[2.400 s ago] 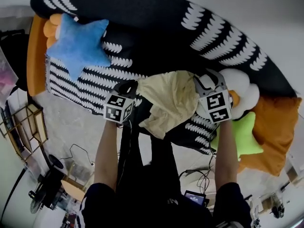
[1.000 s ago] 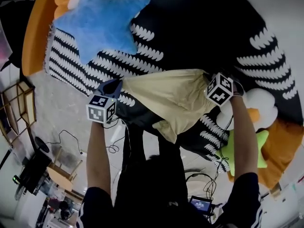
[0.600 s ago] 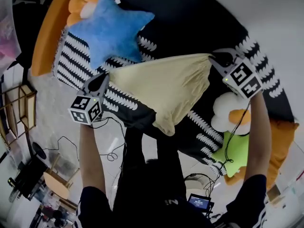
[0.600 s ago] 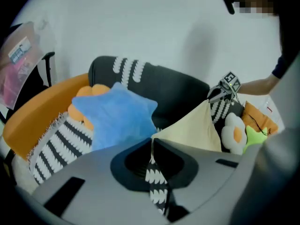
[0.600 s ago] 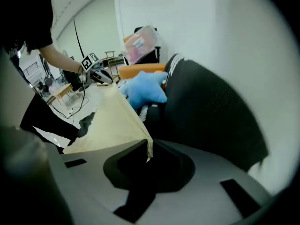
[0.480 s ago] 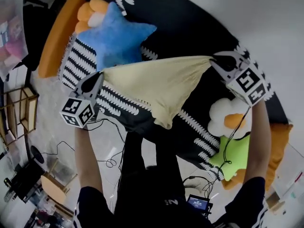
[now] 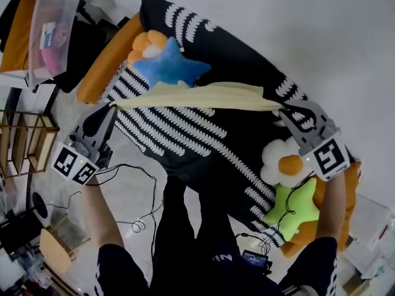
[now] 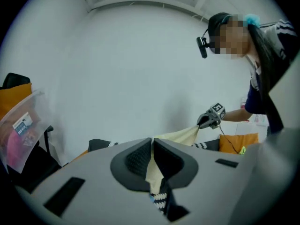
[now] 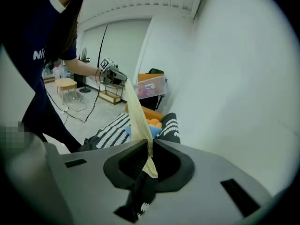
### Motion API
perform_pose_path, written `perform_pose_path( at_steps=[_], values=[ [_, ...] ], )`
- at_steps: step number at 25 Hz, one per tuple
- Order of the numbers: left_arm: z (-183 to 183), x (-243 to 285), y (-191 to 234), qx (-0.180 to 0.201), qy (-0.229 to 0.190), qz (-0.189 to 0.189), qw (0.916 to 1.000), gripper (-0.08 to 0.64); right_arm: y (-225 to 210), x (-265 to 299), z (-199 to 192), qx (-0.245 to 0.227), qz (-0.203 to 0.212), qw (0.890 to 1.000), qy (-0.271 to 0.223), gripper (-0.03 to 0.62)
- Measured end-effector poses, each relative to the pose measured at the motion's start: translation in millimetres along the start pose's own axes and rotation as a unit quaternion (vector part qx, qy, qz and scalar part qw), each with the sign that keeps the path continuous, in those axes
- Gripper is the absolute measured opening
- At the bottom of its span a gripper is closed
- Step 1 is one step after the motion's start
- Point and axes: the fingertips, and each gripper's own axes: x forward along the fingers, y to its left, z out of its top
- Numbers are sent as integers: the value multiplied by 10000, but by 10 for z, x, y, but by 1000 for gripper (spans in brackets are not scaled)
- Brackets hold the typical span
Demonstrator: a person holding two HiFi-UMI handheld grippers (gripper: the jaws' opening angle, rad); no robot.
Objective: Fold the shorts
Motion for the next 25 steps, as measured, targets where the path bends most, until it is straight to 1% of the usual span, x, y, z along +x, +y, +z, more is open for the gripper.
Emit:
perform_pose_path(
  at_steps=[1,2,3,6,9,10,12,15,17,18,19,20,23,25],
  values=[
    [-5,-118,-132,37,31,-137,9999,20,146,-70,-33,-64,10,9998,164,48],
    [-101,-225,-262,45,165,-280,9995,21,335,-101,-116,-66,62,9994,332,48],
    [-274,-325,-383,17,384,-408,9984,20,565,-93,-229,-13,147,9988,477,48],
    [-1057,-623,-703,-291,1123,-659,9911,20,1441,101,-702,146,444,9954,842,48],
    [-1973,-906,-999,-661,1722,-775,9798,21,2466,338,-1297,155,745,9874,1390,48],
    [-2284,-980,-1091,-746,1911,-815,9753,20,2806,402,-1490,89,872,9832,1599,48],
    [-2889,-1090,-1266,-855,2314,-933,9646,21,3437,554,-1877,-185,1111,9737,1983,48],
    [-3731,-1303,-1461,-798,3024,-1188,9424,21,4257,852,-2332,-546,1318,9624,2312,48],
    [-4176,-1545,-1511,-694,3445,-1326,9268,21,4724,1041,-2459,-671,1326,9599,2378,48],
    [-4345,-1682,-1507,-665,3592,-1347,9211,21,4941,1128,-2475,-654,1321,9599,2385,48],
    [-4477,-1812,-1492,-659,3692,-1323,9175,21,5150,1206,-2475,-599,1330,9602,2382,48],
    [-4569,-1926,-1475,-668,3754,-1261,9158,20,5347,1265,-2471,-526,1358,9603,2379,48],
    [-4648,-2143,-1471,-658,3872,-1060,9135,21,5795,1278,-2445,-252,1459,9588,2427,48],
    [-4660,-2224,-1471,-573,3996,-1028,9091,21,5981,1262,-2397,7,1473,9573,2486,48]
  ],
)
